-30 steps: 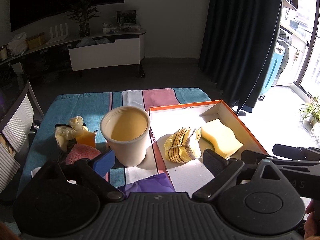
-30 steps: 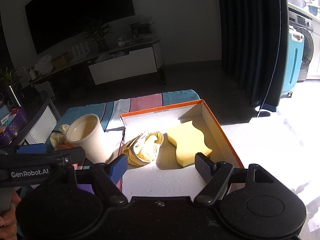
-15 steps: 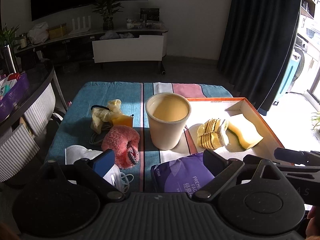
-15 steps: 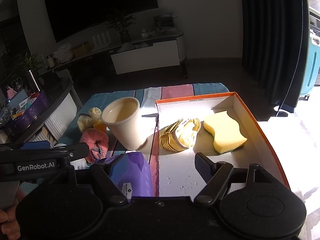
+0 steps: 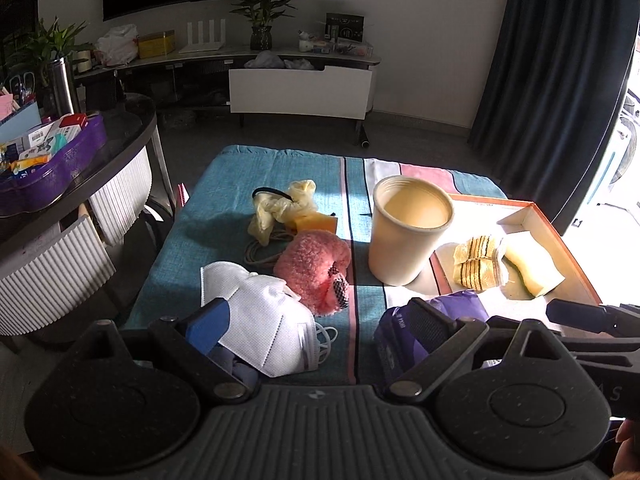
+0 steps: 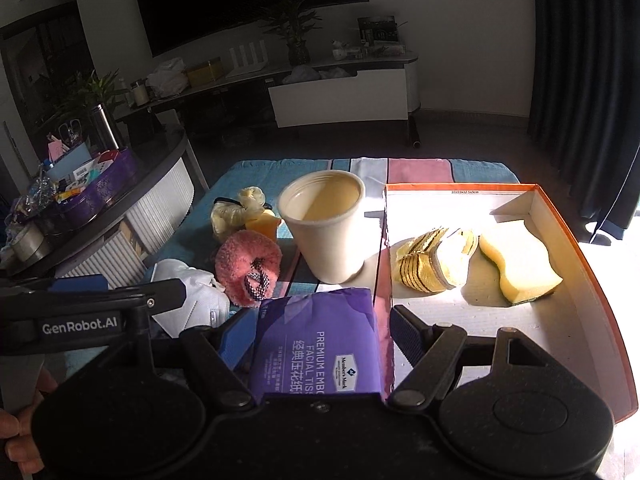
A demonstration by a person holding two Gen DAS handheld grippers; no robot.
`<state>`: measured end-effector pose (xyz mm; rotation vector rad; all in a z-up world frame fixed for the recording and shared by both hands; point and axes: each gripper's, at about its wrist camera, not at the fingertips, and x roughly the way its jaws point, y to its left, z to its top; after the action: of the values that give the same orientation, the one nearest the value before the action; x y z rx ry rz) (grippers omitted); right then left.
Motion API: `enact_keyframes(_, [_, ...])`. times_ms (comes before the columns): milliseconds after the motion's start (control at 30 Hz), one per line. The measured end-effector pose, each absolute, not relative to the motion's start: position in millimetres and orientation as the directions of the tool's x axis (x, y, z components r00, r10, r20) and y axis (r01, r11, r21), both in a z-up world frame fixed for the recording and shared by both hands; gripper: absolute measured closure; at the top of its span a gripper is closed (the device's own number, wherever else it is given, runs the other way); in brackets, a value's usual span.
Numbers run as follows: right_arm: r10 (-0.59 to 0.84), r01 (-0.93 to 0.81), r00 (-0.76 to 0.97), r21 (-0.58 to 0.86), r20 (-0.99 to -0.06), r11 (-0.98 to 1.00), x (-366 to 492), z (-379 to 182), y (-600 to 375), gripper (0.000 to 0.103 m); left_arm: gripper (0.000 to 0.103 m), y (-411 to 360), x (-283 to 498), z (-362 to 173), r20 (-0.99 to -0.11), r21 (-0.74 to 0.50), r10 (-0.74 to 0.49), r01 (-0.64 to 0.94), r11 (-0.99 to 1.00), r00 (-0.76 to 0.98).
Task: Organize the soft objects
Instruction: 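Withdraw both open tools from the box back over the table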
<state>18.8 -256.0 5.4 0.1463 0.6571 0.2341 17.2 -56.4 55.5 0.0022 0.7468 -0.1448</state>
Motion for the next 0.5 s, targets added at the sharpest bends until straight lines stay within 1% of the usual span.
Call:
enact_keyframes(267, [0.307,-0.233,0.740,0.201,-0.599,0.952,21,1,-226,0.015,0.006,-29,11,50,-0.686,-0.043,-0.087,0.079,0.996,0.722])
enact_keyframes(500, [0.330,-0.282,0.727,0.177,-0.602,0.943,17,-4,-212,0.015,0.006,-6,7,46,-0.692,-0.080,-0.096,0.057,0.995,0.716])
